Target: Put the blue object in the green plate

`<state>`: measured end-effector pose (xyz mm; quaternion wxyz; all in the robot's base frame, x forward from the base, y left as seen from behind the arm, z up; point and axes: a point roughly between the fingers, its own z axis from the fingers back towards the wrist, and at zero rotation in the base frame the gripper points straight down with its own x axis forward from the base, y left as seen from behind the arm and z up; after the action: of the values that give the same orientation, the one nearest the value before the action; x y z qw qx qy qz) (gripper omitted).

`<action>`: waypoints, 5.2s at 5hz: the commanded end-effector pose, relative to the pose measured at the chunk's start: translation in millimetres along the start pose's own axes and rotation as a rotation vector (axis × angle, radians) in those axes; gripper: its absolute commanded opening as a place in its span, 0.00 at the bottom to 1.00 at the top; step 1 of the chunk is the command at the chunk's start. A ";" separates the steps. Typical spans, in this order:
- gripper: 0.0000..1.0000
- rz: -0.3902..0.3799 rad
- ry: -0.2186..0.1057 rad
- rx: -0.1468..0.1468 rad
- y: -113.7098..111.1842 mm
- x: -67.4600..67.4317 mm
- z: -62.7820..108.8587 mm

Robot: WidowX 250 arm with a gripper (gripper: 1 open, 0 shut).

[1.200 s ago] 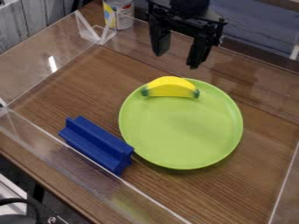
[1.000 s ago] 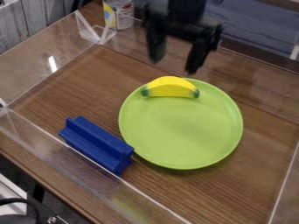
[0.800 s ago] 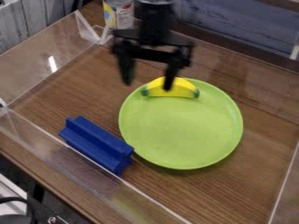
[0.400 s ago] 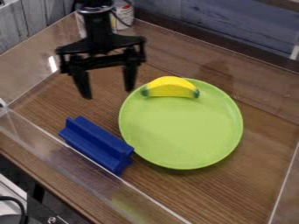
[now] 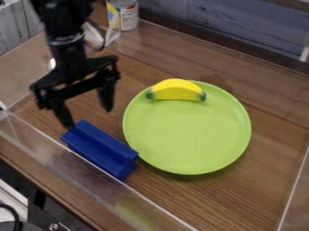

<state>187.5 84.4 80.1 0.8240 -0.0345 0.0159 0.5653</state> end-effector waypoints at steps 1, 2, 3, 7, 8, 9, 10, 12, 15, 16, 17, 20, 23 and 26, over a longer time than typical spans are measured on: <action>1.00 0.052 -0.035 -0.035 6.4 7.4 -10.7; 1.00 0.063 -0.044 -0.030 5.5 8.6 -25.9; 1.00 0.052 -0.053 -0.030 -0.8 6.4 -31.2; 1.00 -0.003 -0.062 -0.005 -16.5 -3.7 -24.3; 1.00 -0.009 -0.065 0.002 -16.7 -3.2 -24.3; 1.00 -0.016 -0.067 0.008 -17.1 -3.0 -23.7; 1.00 -0.022 -0.068 0.015 -17.2 -2.3 -23.1; 1.00 -0.030 -0.074 0.028 -16.8 -0.1 -27.0; 0.00 -0.036 -0.078 0.044 -17.1 2.0 -32.8; 0.00 -0.043 -0.078 0.049 -18.6 0.8 -30.3; 0.00 -0.053 -0.076 0.056 -22.0 -1.2 -24.4; 0.00 -0.093 -0.057 0.066 -38.5 -8.5 -5.2; 0.00 -0.217 0.004 0.039 -108.8 -47.0 16.6; 0.00 -0.257 0.024 0.030 -117.5 -56.2 11.6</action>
<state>269.7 -8.6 88.9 0.8885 -0.0206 0.0495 0.4557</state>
